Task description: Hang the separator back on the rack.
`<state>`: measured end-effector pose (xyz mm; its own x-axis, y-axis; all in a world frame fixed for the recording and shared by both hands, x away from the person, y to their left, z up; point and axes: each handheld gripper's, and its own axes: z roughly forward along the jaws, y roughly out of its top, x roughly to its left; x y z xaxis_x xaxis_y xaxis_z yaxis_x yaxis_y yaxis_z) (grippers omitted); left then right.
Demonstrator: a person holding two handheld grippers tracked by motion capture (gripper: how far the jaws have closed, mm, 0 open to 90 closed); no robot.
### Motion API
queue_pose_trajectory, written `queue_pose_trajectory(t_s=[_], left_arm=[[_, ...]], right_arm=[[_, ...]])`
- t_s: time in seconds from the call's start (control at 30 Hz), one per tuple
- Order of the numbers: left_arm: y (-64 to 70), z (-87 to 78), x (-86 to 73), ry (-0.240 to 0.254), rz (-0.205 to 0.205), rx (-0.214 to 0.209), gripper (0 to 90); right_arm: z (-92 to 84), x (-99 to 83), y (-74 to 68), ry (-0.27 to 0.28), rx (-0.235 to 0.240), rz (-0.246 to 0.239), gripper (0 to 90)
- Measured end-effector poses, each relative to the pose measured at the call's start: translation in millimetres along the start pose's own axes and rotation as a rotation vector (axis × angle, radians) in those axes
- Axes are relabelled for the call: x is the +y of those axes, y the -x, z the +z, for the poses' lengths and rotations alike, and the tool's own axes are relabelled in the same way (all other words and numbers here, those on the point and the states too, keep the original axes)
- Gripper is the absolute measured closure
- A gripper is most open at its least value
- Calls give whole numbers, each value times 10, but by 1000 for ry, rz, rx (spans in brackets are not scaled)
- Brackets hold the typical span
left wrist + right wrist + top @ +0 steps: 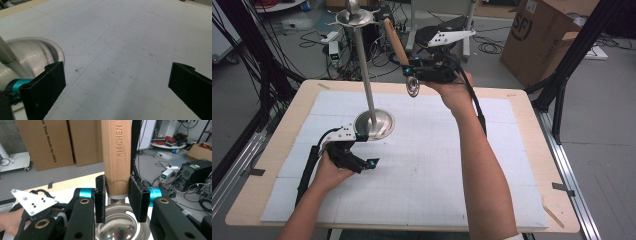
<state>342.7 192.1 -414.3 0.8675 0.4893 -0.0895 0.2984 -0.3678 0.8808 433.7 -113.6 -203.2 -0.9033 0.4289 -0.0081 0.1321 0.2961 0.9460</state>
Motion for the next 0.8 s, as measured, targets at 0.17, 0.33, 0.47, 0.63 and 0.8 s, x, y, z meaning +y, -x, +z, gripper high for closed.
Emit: queue_pose_trajectory(t_s=[0.17,0.33,0.47,0.63,0.8], left_arm=[[7,2,2,-1,4,-3,17],[4,1,0,-7,5,-2,17],[2,1,0,-8,7,0,17],[10,-1,0,-14,11,-2,17],[22,-1,3,-16,15,-1,17]], right_arm=[[59,55,24,-20,-13,-2,684],[88,106,67,-17,-21,5,684],[127,107,97,-29,-21,18,685],[182,106,93,-49,-19,20,685],[233,120,82,-57,-11,23,684]])
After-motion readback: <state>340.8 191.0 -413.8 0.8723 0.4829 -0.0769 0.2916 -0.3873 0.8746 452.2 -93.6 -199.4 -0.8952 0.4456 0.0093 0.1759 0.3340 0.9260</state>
